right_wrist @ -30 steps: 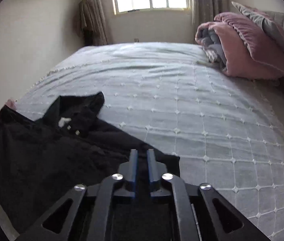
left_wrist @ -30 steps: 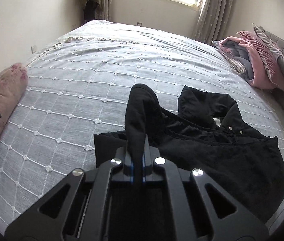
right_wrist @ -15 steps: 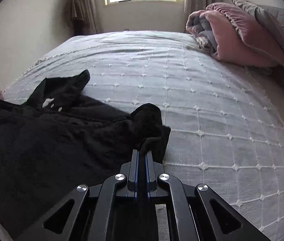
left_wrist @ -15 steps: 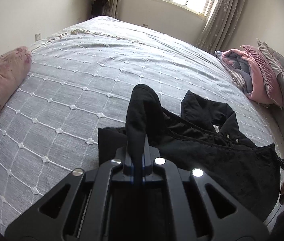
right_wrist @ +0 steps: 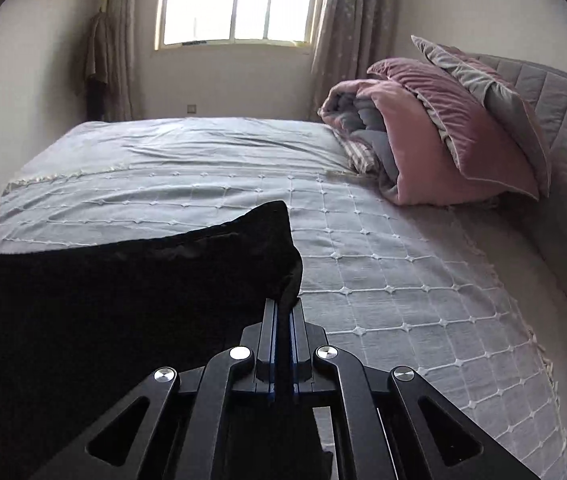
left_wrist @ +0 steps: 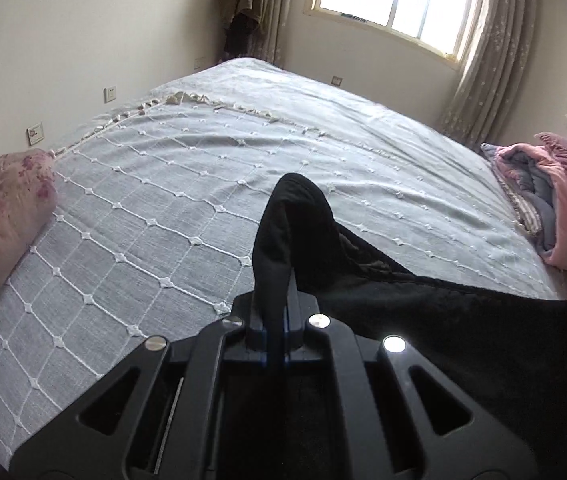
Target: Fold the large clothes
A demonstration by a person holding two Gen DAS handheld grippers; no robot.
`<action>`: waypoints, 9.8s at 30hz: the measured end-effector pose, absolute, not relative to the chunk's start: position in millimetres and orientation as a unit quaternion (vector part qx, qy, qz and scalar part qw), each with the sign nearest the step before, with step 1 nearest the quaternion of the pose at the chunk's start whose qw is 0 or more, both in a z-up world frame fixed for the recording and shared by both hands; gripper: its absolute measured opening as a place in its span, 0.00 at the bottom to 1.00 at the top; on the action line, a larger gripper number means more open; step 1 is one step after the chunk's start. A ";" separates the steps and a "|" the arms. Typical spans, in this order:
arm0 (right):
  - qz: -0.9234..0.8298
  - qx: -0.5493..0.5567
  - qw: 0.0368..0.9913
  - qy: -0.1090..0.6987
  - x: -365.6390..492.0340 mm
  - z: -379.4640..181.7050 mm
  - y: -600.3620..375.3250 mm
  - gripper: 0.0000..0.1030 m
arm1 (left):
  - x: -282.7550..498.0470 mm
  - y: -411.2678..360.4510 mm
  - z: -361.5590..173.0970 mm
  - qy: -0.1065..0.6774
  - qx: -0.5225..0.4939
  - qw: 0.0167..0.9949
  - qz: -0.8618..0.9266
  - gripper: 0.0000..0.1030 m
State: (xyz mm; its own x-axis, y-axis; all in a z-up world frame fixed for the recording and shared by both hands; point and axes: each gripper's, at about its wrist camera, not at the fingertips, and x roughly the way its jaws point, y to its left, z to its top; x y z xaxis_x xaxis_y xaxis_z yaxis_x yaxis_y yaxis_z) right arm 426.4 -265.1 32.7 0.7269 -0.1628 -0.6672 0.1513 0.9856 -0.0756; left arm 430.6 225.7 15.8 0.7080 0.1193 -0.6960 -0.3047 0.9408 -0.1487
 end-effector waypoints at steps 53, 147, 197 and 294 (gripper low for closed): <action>-0.069 0.073 0.893 0.439 201.2 -74.7 -273.8 0.39 | 199.3 241.2 -81.5 0.434 -0.199 0.870 0.119 0.36; -0.005 0.181 0.875 0.449 177.8 -60.2 -232.3 0.73 | 194.9 222.5 -119.1 0.395 -0.452 0.798 0.053 0.75; 0.003 0.053 0.903 0.426 201.3 -65.4 -186.6 0.73 | 204.8 175.5 -27.6 0.250 -0.276 0.928 0.010 0.24; 0.059 0.248 0.906 0.338 182.5 -18.1 -319.8 0.29 | 198.7 -54.7 -56.2 0.401 -0.010 0.905 -0.143 0.73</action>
